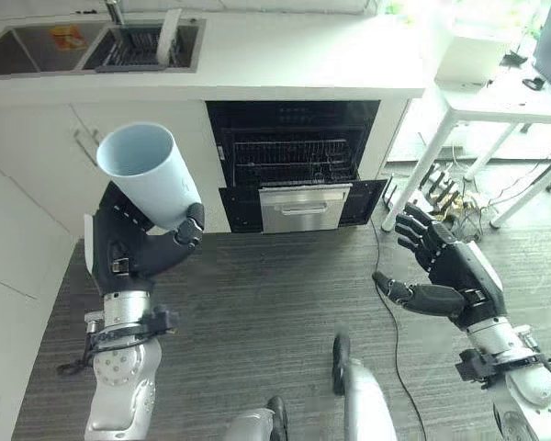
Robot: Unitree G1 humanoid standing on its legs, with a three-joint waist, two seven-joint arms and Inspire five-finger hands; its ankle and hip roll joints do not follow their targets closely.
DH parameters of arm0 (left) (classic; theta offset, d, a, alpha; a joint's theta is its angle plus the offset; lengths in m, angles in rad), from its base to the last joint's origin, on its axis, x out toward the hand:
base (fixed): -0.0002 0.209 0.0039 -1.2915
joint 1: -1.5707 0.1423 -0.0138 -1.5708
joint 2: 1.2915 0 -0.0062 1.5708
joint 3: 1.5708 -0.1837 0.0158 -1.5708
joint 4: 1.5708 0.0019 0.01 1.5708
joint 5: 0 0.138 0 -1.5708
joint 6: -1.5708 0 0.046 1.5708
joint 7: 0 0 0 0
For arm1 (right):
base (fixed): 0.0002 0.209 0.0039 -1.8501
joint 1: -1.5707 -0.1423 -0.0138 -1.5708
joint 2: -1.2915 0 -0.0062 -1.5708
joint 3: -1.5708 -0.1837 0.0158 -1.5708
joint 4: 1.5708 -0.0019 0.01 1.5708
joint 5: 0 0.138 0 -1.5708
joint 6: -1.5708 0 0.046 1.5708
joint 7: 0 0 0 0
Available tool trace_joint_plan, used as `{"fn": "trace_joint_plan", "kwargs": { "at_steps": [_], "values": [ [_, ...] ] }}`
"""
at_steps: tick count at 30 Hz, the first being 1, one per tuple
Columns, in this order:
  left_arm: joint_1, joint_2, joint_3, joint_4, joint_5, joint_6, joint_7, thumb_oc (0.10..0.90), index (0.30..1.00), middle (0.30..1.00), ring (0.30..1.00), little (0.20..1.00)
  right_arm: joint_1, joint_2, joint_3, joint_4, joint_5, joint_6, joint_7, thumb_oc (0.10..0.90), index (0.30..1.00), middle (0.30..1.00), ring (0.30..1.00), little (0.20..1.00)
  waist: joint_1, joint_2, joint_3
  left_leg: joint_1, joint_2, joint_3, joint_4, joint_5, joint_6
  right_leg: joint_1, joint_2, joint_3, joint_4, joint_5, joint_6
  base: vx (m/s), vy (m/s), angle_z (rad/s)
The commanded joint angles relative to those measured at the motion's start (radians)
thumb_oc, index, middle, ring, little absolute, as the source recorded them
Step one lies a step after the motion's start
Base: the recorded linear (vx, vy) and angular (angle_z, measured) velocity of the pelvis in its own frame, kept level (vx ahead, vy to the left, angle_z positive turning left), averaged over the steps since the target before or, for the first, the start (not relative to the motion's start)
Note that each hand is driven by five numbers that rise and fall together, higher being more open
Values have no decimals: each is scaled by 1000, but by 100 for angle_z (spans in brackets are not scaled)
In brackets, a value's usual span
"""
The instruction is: Place the dishes in the dishwasher.
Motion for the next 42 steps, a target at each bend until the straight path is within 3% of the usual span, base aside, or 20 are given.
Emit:
{"fn": "trace_joint_plan", "kwargs": {
  "at_steps": [1,5,7,8,9,12,14,15,16,17,18,20,22,25,27,31,34,37,40,42],
  "values": [
    [-82,79,38,-195,-6,-130,-33,400,300,300,300,300,-153,-81,-49,-62,47,-101,-24,800,900,900,900,900,8,-12,-117,122,42,-49,-123,-62,-43,279,74,-121,-32,39,-13,452,-484,64],
    [-106,70,8,-211,-61,-128,-25,400,300,300,300,300,-225,-98,-13,-51,1,-79,-62,800,900,900,900,900,4,9,-163,201,81,-20,-123,-70,-86,355,98,-149,-32,10,-61,411,-403,2],
    [-97,60,13,-218,-106,-121,-38,400,300,300,300,300,-206,-119,-37,-51,22,-86,-50,800,900,900,900,900,9,18,-169,223,107,-3,-123,94,-132,400,123,-157,-32,-33,-97,360,-337,5],
    [-83,49,18,-224,-123,-125,-55,400,300,300,300,300,-193,-127,-53,-57,40,-88,-37,800,900,900,900,900,16,5,-167,231,104,7,-123,190,-147,423,121,-149,-32,-51,-113,281,-261,0],
    [-71,39,22,-226,-121,-132,-66,400,300,300,300,300,-183,-126,-60,-58,43,-90,-25,800,900,900,900,900,22,-9,-159,218,96,16,-91,230,-154,442,115,-139,-32,-61,-123,234,-230,-11],
    [-36,24,37,-232,-116,-150,-85,400,300,300,300,300,-160,-118,-74,-54,35,-95,2,800,900,900,900,900,37,-22,-134,117,112,36,32,240,-155,476,112,-130,-32,-80,-139,156,-125,-31],
    [-23,19,46,-230,-126,-153,-97,400,300,300,300,300,-162,-117,-74,-46,31,-93,0,800,900,900,900,900,43,-23,-125,94,117,58,-8,206,-138,484,113,-124,-32,-89,-134,175,34,-19],
    [-10,18,54,-228,-131,-161,-107,400,300,300,300,300,-171,-116,-74,-37,31,-90,1,800,900,900,900,900,44,-15,-121,116,127,86,-123,194,-131,487,118,-115,-32,-95,-123,202,174,-11],
    [-2,20,59,-227,-131,-168,-111,400,300,300,300,300,-173,-114,-76,-33,31,-89,6,800,900,900,900,900,41,1,-116,99,151,90,-123,163,-133,488,132,-113,-32,-98,-117,215,289,-11],
    [5,22,59,-224,-131,-180,-107,400,300,300,300,300,-174,-113,-77,-32,28,-88,17,800,900,900,900,900,37,27,-114,48,193,77,-123,134,-148,491,155,-105,-32,-105,-110,257,398,2],
    [8,21,58,-219,-142,-188,-106,400,300,300,300,300,-170,-111,-80,-32,13,-88,27,800,900,900,900,900,43,47,-112,-52,254,23,-123,161,-189,510,172,-90,-32,-125,-110,277,389,20],
    [1,17,52,-208,-144,-197,-106,400,300,300,300,300,-180,-120,-73,-25,3,-86,15,800,900,900,900,900,49,55,-111,-115,289,-3,-123,204,-213,522,175,-91,-32,-139,-115,256,349,19],
    [1,9,52,-185,-143,-230,-119,400,300,300,300,300,-194,-145,-75,-11,12,-92,0,800,900,900,900,900,55,62,-107,-167,325,17,-123,214,-227,545,155,-113,-32,-156,-110,249,390,-4],
    [4,20,67,-177,-125,-252,-101,400,300,300,300,300,-183,-157,-92,-12,49,-94,15,800,900,900,900,900,56,71,-115,-145,323,25,-123,212,-220,570,129,-128,-32,-164,-95,213,359,-10],
    [-10,29,70,-174,-104,-242,-83,400,300,300,300,300,-162,-145,-99,-22,65,-92,12,800,900,900,900,900,56,61,-122,-105,286,29,-123,173,-201,600,94,-130,-32,-166,-69,228,371,-21],
    [-62,42,72,-179,-85,-195,-90,400,300,300,300,300,-139,-96,-100,-45,70,-78,4,800,900,900,900,900,63,37,-148,-69,230,26,-123,129,-168,593,22,-161,-32,-124,-22,174,289,-9],
    [-102,51,78,-178,-94,-151,-93,400,300,300,300,300,-158,-66,-83,-54,42,-51,-21,800,900,900,900,900,77,11,-153,-47,174,5,-123,94,-136,596,-32,-190,-32,-47,-8,197,272,25],
    [-112,53,79,-183,-73,-143,-104,400,300,300,300,300,-175,-49,-73,-55,31,-35,-35,800,900,900,900,900,90,1,-154,-45,149,-4,-123,78,-112,618,-37,-208,-32,-9,-6,145,160,31],
    [-110,63,67,-197,-14,-141,-75,400,300,300,300,300,-178,-38,-56,-52,45,-27,-45,800,900,900,900,900,90,-1,-151,-41,129,-25,-123,66,-84,636,-5,-207,-32,52,-11,134,111,11],
    [-113,66,62,-200,-4,-135,-60,400,300,300,300,300,-181,-35,-47,-48,49,-22,-41,800,900,900,900,900,88,-2,-147,-39,126,-29,-123,62,-81,618,2,-204,-32,50,-14,61,26,3]
  ]
}}
